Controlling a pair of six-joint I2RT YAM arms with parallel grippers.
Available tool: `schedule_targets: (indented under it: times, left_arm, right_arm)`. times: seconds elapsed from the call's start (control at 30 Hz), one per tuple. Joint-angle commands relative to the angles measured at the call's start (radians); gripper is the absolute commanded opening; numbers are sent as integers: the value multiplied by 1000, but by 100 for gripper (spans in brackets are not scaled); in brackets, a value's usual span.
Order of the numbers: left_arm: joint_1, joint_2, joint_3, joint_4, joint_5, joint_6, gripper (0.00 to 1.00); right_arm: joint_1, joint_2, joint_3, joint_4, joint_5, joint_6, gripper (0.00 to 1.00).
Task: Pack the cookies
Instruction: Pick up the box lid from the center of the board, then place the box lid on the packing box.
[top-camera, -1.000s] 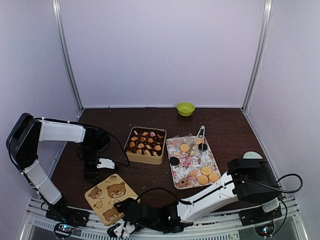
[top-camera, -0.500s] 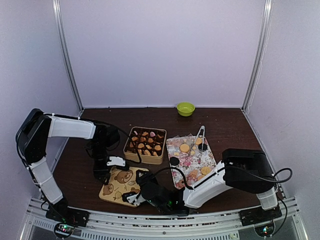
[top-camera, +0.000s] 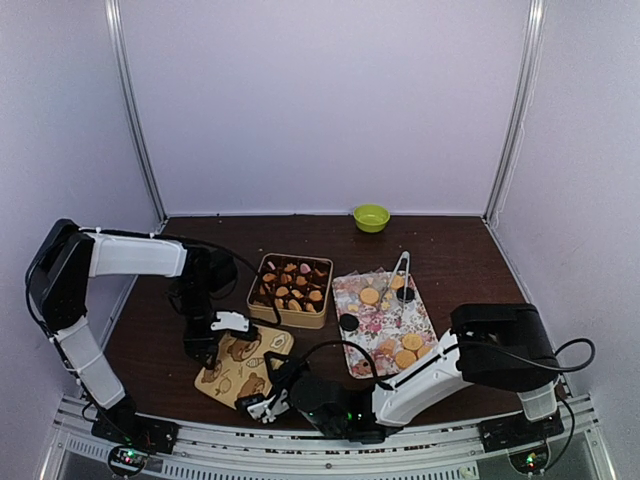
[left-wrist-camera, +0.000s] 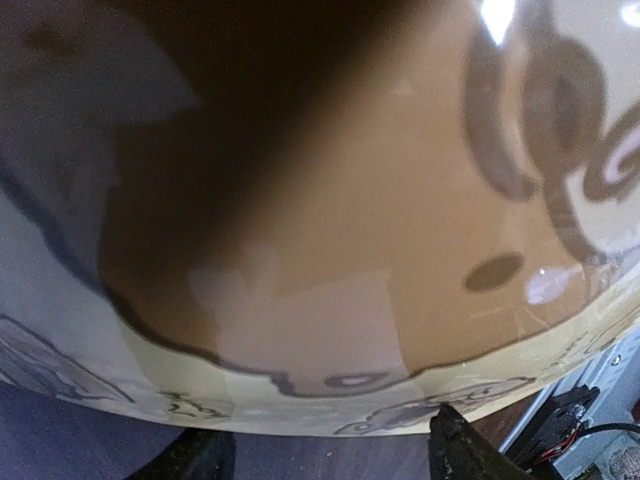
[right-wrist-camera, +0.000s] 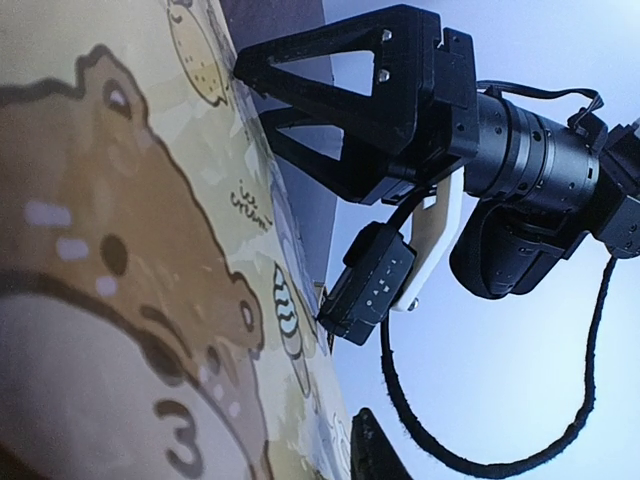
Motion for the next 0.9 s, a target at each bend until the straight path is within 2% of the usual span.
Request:
schedule_targets:
  times: [0.0, 0.1, 0.2, 0.23, 0.37, 0.6, 0.73, 0.87]
  left_arm:
    - [4, -52, 24, 0, -4, 2, 70]
    - [75, -118, 102, -64, -24, 8, 74]
    - [186, -172, 280, -155, -31, 12, 84]
    - [226, -179, 348, -190, -23, 10, 96]
    - [333, -203, 535, -292, 9, 12, 98]
    - [344, -250, 498, -285, 34, -26, 98]
    - [344, -247, 425, -248, 50, -41, 98]
    - [344, -208, 430, -217, 71, -63, 98]
  right_arm:
    - [-4, 10, 24, -3, 54, -49, 2]
    - [-8, -1, 16, -4, 69, -49, 0]
    - [-22, -9, 10, 41, 87, -90, 0]
    - [-33, -10, 11, 83, 95, -121, 0]
    - [-74, -20, 30, 172, 115, -185, 0]
    - [-120, -61, 77, 231, 96, -220, 0]
    - [-129, -60, 95, 259, 69, -247, 0]
    - [-195, -22, 179, 249, 87, -241, 0]
